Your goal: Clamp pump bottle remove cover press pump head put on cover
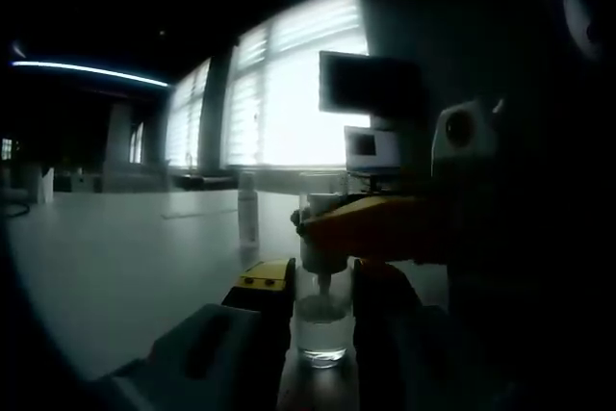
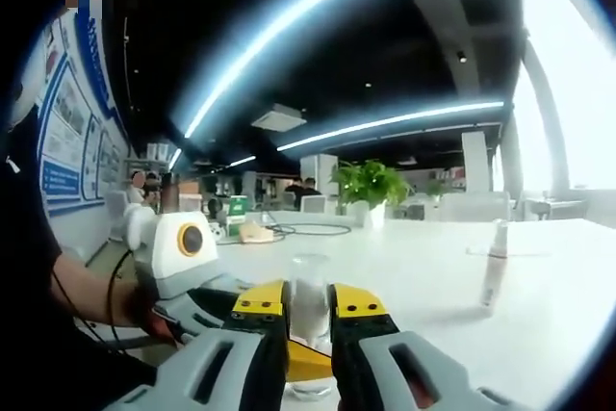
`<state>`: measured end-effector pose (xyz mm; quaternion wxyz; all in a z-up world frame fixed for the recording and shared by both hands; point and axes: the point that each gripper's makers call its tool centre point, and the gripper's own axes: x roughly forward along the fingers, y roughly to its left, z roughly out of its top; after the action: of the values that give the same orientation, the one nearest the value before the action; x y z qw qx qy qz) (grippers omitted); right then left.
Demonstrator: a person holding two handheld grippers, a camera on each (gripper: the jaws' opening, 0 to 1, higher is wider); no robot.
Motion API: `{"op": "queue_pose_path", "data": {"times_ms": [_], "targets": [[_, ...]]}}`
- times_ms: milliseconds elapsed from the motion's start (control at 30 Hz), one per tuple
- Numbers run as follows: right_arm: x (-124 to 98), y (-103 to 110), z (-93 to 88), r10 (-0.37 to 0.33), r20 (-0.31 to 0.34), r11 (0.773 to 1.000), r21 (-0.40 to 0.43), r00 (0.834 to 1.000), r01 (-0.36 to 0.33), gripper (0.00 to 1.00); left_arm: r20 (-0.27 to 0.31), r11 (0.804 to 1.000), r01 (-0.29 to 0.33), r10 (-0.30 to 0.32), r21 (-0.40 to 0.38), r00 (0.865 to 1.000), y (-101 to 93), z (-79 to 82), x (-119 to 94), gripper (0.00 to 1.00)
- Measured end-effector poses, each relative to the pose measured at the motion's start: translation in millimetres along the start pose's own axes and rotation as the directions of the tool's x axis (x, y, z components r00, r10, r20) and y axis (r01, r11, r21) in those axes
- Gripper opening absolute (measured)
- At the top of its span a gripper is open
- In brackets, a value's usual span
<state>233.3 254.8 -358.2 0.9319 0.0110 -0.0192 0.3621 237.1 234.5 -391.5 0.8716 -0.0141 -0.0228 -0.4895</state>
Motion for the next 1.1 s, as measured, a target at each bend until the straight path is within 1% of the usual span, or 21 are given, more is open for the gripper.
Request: {"op": "queue_pose_path", "data": {"times_ms": [133,300,333,367,400,433,500,700,800,833,900,1100], "targets": [[-0.1,-0.6,0.1,0.000,-0.002,1.000,-0.008,1.000,0.000,0.10,0.001,1.000,-0.004,0.004,0.019,1.000,-0.8,0.5,0.6,0.15],[-0.5,-1.2,0.5,-0.006,-0.013,1.000,-0.013,1.000,0.006,0.10,-0.008,1.000,-0.008,0.008,-0.013,1.000,-1.2,0.3,1.4,0.14],[-1.0,-1.7,3.6,-0.013,0.001,1.000,-0.021,1.000,0.013,0.10,-0.008,1.000,-0.008,0.008,-0.010,1.000,-1.2,0.2,1.5,0.14],[-2.5,-1.8,16.6,-0.019,0.064,1.000,-0.019,0.998,0.020,0.09,-0.009,1.000,-0.010,0.010,0.004,1.000,-1.4,0.0,1.8,0.14],[-4.3,0.3,23.5,-0.007,0.083,1.000,0.026,0.996,0.004,0.09,-0.009,1.000,-0.010,0.010,0.008,1.000,-2.5,-0.2,2.3,0.14],[-4.9,-3.0,25.4,-0.008,0.076,0.999,0.043,0.997,0.005,0.09,-0.009,1.000,-0.013,0.013,0.010,1.000,-2.1,-0.1,2.6,0.14],[-4.8,-3.7,23.4,-0.007,0.053,1.000,-0.002,0.999,0.007,0.10,-0.009,1.000,-0.013,0.013,0.010,1.000,-1.8,-0.1,2.8,0.14],[-3.2,-1.6,18.9,-0.005,0.045,1.000,-0.007,0.999,0.006,0.10,-0.005,1.000,-0.006,0.006,0.005,1.000,-1.0,-0.1,2.0,0.14],[-3.8,-2.6,20.3,-0.011,0.049,1.000,-0.012,0.999,0.012,0.10,-0.002,1.000,-0.003,0.003,0.008,1.000,-1.3,0.1,1.8,0.14],[-6.3,-4.8,25.5,-0.013,0.070,1.000,-0.013,0.997,0.014,0.10,-0.001,1.000,0.000,0.000,0.009,1.000,-1.5,0.1,1.8,0.15],[-7.1,-6.0,28.8,-0.010,0.079,1.000,0.012,0.997,0.009,0.10,0.000,1.000,0.002,-0.002,0.017,1.000,-2.4,0.2,1.9,0.15],[-5.9,-5.3,29.1,-0.012,0.086,1.000,0.015,0.996,0.011,0.10,-0.001,1.000,0.000,0.000,0.019,1.000,-3.1,0.0,2.2,0.15]]}}
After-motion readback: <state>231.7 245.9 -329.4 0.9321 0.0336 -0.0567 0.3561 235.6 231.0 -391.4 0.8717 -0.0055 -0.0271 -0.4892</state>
